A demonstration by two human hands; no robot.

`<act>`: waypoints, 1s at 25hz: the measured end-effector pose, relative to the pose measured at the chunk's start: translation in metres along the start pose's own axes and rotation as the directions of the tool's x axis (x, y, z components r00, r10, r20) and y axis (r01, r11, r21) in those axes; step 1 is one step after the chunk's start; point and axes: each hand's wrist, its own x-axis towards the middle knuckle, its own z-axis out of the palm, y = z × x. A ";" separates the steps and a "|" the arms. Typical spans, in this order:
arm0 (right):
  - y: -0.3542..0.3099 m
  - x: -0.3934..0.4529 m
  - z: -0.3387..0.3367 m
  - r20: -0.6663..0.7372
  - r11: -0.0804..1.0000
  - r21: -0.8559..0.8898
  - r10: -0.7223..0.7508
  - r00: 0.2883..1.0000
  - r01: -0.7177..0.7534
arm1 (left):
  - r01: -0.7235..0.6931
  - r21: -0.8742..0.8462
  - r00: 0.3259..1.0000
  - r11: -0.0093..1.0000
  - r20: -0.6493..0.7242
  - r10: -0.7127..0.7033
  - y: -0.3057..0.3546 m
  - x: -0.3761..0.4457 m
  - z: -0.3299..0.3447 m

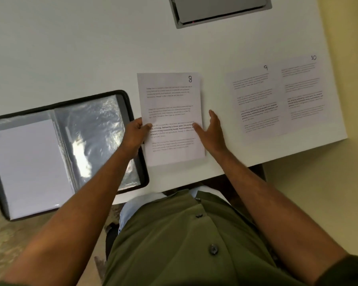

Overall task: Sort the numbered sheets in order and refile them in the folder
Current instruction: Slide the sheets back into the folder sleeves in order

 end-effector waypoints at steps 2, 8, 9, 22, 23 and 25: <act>-0.017 -0.004 0.009 0.013 0.982 0.179 0.063 0.998 -0.064 | 0.019 -0.034 1.000 0.999 -0.002 -0.019 -0.001 -0.008 -0.024; -0.063 -0.031 0.059 0.167 0.882 0.438 0.110 0.980 -0.174 | 0.004 -0.045 1.000 0.999 0.010 -0.004 -0.013 -0.030 -0.106; -0.070 -0.038 0.070 0.172 0.880 0.443 0.102 0.980 -0.170 | 0.000 -0.038 1.000 0.999 0.010 0.000 -0.016 -0.031 -0.120; -0.135 -0.089 0.207 0.240 0.867 0.476 0.034 0.970 -0.149 | -0.020 -0.026 1.000 0.999 -0.010 0.020 -0.042 -0.036 -0.276; -0.140 -0.090 0.213 0.240 0.868 0.474 0.031 0.970 -0.145 | -0.021 -0.020 1.000 1.000 -0.009 0.021 -0.042 -0.035 -0.283; -0.149 -0.089 0.223 0.236 0.869 0.475 0.026 0.971 -0.139 | -0.021 -0.018 1.000 1.000 -0.005 0.021 -0.043 -0.030 -0.296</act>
